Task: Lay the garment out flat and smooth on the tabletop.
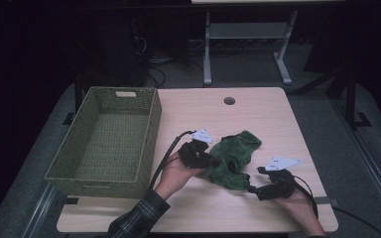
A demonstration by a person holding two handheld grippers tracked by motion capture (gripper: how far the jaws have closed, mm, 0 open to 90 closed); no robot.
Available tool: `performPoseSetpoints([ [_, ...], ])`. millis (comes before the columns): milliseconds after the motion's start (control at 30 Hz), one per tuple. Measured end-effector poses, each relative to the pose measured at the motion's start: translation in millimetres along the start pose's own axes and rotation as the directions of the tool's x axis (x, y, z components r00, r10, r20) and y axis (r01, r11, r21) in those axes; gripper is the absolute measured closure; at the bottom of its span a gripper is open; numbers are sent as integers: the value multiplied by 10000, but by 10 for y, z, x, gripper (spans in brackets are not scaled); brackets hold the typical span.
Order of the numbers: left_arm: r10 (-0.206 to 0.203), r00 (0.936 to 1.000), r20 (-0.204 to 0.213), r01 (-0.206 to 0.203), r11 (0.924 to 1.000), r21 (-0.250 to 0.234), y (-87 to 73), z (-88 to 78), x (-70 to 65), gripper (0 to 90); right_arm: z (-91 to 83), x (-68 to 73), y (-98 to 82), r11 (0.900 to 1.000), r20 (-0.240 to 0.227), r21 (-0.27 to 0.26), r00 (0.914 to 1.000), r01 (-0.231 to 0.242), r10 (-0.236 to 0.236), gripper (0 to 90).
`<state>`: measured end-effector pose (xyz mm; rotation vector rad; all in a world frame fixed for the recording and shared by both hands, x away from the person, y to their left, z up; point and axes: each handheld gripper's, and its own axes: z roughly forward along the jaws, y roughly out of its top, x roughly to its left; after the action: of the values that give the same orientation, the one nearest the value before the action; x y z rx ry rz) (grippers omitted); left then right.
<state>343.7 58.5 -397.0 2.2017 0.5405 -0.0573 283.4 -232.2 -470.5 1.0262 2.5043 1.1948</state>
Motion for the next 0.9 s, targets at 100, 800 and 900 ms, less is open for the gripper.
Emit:
performPoseSetpoints([
  [100,-102,9999,-15,102,9999,-40,-27,-37,32,870,82,70,34,10000,-536,86,9986,30,-25,199],
  [800,-65,10000,-73,64,9998,-201,-31,-47,23,871,56,212,88,9966,-149,-73,9965,816,-817,756],
  [900,14,9999,-120,-17,9998,-204,-40,-89,13,871,-48,151,79,9966,295,-128,9963,815,-811,758],
])
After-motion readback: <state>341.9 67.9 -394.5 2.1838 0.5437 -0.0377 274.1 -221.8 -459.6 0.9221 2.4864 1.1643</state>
